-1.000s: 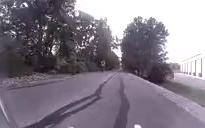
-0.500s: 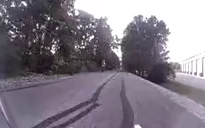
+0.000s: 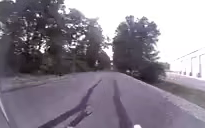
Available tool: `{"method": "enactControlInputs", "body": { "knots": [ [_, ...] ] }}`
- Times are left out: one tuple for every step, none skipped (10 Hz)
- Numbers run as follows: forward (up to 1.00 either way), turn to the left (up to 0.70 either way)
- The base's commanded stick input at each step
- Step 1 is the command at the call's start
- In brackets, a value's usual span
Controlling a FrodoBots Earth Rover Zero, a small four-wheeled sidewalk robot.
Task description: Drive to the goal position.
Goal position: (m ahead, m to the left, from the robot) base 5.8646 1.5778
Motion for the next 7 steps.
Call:
{"method": "enactControlInputs", "body": {
  "knots": [
    [0.70, 0.00],
    [0.70, 0.00],
    [0.70, 0.00],
    [0.70, 0.00],
    [0.70, 0.00],
    [0.70, 0.00],
    [0.70, 0.00]
  ]
}}
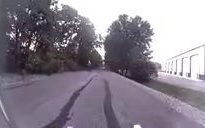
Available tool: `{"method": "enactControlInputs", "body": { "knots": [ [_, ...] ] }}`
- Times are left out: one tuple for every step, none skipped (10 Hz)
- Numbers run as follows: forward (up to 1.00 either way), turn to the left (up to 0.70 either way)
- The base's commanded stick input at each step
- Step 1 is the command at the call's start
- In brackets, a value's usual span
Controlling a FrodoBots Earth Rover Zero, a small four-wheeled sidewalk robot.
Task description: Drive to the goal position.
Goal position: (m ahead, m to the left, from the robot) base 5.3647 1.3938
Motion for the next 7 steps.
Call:
{"method": "enactControlInputs", "body": {
  "knots": [
    [0.70, 0.00],
    [0.70, 0.00],
    [0.70, 0.00],
    [0.70, 0.00],
    [0.70, 0.00],
    [0.70, 0.00],
    [0.70, 0.00]
  ]
}}
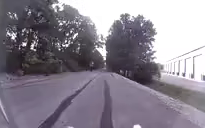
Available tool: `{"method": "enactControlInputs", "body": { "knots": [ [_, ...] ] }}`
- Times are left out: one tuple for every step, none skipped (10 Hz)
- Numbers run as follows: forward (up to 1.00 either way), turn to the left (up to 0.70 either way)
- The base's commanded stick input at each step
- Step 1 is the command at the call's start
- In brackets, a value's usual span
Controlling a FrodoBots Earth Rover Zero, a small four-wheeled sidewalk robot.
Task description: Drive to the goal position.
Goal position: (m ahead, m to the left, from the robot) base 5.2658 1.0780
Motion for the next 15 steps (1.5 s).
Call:
{"method": "enactControlInputs", "body": {
  "knots": [
    [0.70, 0.00],
    [0.70, 0.00],
    [0.70, 0.00],
    [0.70, 0.00],
    [0.70, 0.00],
    [0.70, 0.00],
    [0.70, 0.00],
    [0.70, 0.00],
    [0.70, 0.00],
    [0.70, 0.00],
    [0.70, 0.00],
    [0.70, 0.00],
    [0.70, 0.00],
    [0.70, 0.00],
    [0.70, 0.00]
  ]
}}
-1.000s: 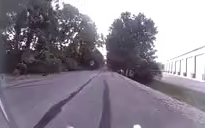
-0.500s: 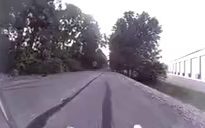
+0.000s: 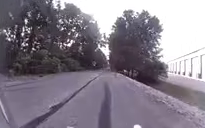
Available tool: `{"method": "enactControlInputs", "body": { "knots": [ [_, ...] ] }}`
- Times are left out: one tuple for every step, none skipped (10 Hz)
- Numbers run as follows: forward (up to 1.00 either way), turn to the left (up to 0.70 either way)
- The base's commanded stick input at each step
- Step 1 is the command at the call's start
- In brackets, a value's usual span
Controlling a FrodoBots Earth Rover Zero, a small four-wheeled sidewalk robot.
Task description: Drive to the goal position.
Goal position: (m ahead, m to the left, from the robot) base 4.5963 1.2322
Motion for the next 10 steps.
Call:
{"method": "enactControlInputs", "body": {
  "knots": [
    [0.70, 0.00],
    [0.70, 0.00],
    [0.70, 0.00],
    [0.70, 0.00],
    [0.70, 0.00],
    [0.70, 0.00],
    [0.70, 0.00],
    [0.70, 0.00],
    [0.70, 0.00],
    [0.70, 0.00]
  ]
}}
